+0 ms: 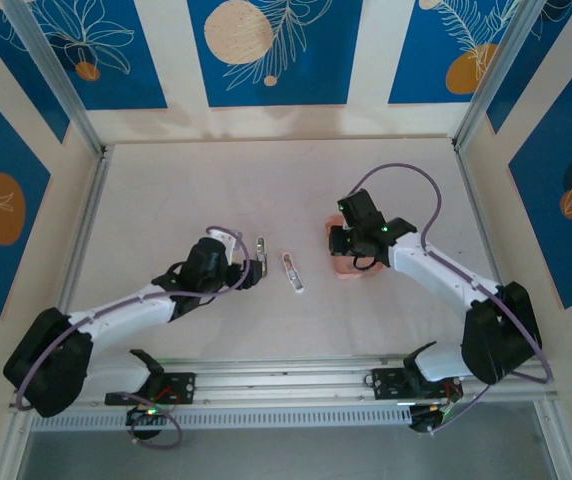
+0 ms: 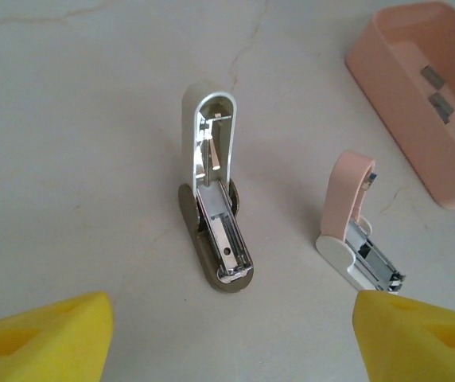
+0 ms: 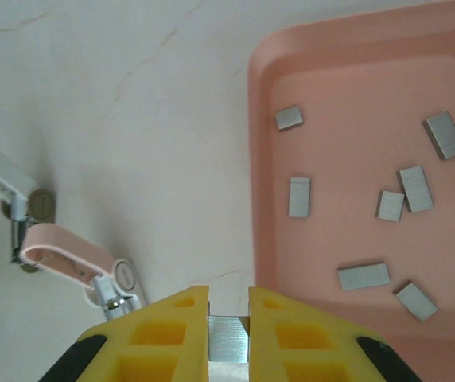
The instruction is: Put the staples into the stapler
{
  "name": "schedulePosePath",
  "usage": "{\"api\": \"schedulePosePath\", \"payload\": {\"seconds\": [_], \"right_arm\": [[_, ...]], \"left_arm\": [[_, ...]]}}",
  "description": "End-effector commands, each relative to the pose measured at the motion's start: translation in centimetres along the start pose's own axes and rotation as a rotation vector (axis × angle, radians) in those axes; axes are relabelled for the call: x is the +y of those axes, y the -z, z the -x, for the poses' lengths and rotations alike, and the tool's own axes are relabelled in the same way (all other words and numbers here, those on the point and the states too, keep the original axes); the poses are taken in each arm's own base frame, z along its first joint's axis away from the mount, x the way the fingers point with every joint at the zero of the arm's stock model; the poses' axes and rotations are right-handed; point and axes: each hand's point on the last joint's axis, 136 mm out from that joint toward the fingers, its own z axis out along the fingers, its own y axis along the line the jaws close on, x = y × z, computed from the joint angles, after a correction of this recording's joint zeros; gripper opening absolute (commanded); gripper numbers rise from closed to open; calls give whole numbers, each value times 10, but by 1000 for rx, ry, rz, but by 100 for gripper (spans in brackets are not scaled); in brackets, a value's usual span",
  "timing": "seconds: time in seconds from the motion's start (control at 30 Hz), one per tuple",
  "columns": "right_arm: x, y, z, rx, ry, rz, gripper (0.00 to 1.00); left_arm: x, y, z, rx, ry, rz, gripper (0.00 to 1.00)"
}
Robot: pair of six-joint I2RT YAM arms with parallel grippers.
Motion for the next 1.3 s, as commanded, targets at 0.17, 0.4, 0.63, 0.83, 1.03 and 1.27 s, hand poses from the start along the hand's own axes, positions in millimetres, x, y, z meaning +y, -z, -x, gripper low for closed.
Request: {"api": "schedulePosePath", "payload": {"seconds": [0.17, 0.4, 0.63, 0.83, 1.03, 1.27], "right_arm": [[3, 34, -17, -118, -72, 6, 16], [-2, 53, -28, -120, -100, -4, 16], [1, 59, -29, -131, -94, 21, 16], [6, 55, -30, -136, -69, 51, 17], [3, 46, -31, -142, -47, 62, 16], [-3, 44, -39, -143, -52, 74, 17]], "left_arm": [[-3, -15, -3, 47, 58, -25, 76], [-3, -23, -2, 73, 101, -13, 72], [-1, -31, -7, 114, 122, 7, 72], [3, -34, -11, 144, 154, 55, 70], [1, -42, -16, 190, 134, 108, 68], [2, -53, -16, 228, 106, 181, 60]]}}
